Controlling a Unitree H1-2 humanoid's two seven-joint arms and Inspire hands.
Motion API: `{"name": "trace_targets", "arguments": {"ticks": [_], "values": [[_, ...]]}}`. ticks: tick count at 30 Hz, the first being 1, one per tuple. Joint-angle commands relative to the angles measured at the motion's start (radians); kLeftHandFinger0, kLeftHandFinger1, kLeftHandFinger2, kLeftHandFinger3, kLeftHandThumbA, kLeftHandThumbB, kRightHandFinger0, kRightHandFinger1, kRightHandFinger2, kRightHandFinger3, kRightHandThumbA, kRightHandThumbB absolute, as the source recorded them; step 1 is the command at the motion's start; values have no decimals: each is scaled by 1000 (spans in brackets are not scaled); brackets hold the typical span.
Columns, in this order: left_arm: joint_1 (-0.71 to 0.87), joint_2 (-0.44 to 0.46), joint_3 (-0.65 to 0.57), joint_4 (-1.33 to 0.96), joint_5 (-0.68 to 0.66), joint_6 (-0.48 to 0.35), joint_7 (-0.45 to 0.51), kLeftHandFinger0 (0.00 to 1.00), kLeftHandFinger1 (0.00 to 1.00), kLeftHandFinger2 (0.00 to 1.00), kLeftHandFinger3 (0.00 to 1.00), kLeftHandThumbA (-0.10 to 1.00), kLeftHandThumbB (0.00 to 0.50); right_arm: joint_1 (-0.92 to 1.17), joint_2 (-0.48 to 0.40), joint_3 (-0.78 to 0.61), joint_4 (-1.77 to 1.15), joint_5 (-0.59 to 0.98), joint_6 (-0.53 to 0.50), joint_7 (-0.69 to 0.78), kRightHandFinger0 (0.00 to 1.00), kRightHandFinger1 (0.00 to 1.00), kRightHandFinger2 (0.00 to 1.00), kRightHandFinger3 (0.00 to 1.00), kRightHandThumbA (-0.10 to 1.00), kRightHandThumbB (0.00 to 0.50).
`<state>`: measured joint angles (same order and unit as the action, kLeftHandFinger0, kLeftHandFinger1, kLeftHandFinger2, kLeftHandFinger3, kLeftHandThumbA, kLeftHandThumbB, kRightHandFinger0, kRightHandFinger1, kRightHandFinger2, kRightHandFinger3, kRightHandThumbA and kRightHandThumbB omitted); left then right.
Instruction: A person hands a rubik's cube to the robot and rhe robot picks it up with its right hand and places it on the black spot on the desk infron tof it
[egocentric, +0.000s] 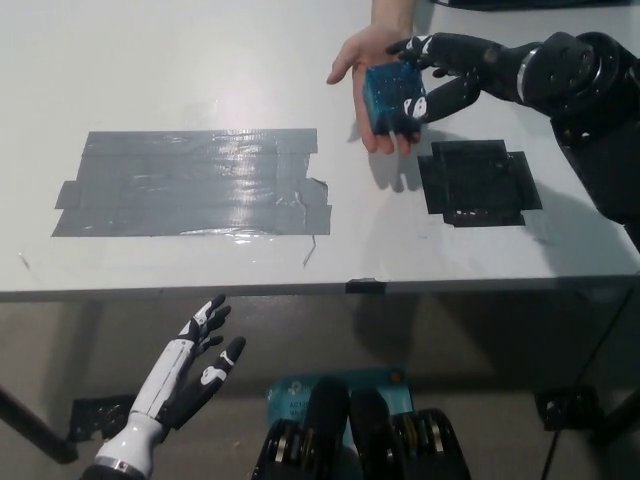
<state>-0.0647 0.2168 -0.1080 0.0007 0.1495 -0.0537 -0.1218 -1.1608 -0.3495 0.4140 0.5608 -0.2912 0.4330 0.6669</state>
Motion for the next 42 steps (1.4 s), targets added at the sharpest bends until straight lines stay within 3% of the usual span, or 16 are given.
{"name": "trace_targets", "arguments": {"ticks": [1, 13, 15, 18, 20, 23, 24, 30, 42], "values": [[-18, 16, -1, -26, 10, -6, -13, 957, 1000, 1000, 1000, 792, 87, -80, -22, 7, -24, 10, 8, 74, 1000, 1000, 1000, 1000, 409, 500], [-22, 16, -4, -25, 10, 2, -18, 976, 1000, 1000, 1000, 803, 112, -88, -13, 25, 18, -15, -22, 82, 1000, 1000, 1000, 1000, 456, 500], [-23, 16, -4, -27, 13, 3, -17, 974, 1000, 1000, 1000, 803, 112, -96, -17, 25, 19, -9, -9, 100, 1000, 1000, 1000, 1000, 588, 500], [-30, 19, -5, -23, 13, -2, -19, 966, 1000, 1000, 1000, 805, 108, -82, -24, -32, -12, 36, -1, 87, 1000, 1000, 1000, 1000, 940, 500], [-31, 17, -5, -20, 14, -7, -17, 964, 1000, 1000, 1000, 802, 108, -73, -23, -72, -23, 65, -2, 75, 1000, 1000, 1000, 1000, 1000, 478], [-28, 16, -4, -23, 6, -2, -21, 967, 1000, 1000, 1000, 796, 108, -57, -28, -111, -37, 69, -69, 38, 1000, 1000, 1000, 1000, 1000, 462], [-27, 17, -5, -27, 6, 0, -22, 969, 1000, 1000, 1000, 794, 105, -53, -29, -121, -48, 65, -79, 26, 1000, 1000, 1000, 1000, 1000, 485], [-23, 18, -7, -31, 12, 13, -22, 981, 1000, 1000, 1000, 800, 113, -44, -29, -158, -101, 29, -5, -33, 1000, 1000, 1000, 1000, 1000, 500], [-20, 16, -8, -30, 3, 8, -23, 981, 1000, 1000, 1000, 784, 92, -62, -45, -92, -79, -52, -69, -64, 1000, 1000, 1000, 1000, 1000, 500]]}}
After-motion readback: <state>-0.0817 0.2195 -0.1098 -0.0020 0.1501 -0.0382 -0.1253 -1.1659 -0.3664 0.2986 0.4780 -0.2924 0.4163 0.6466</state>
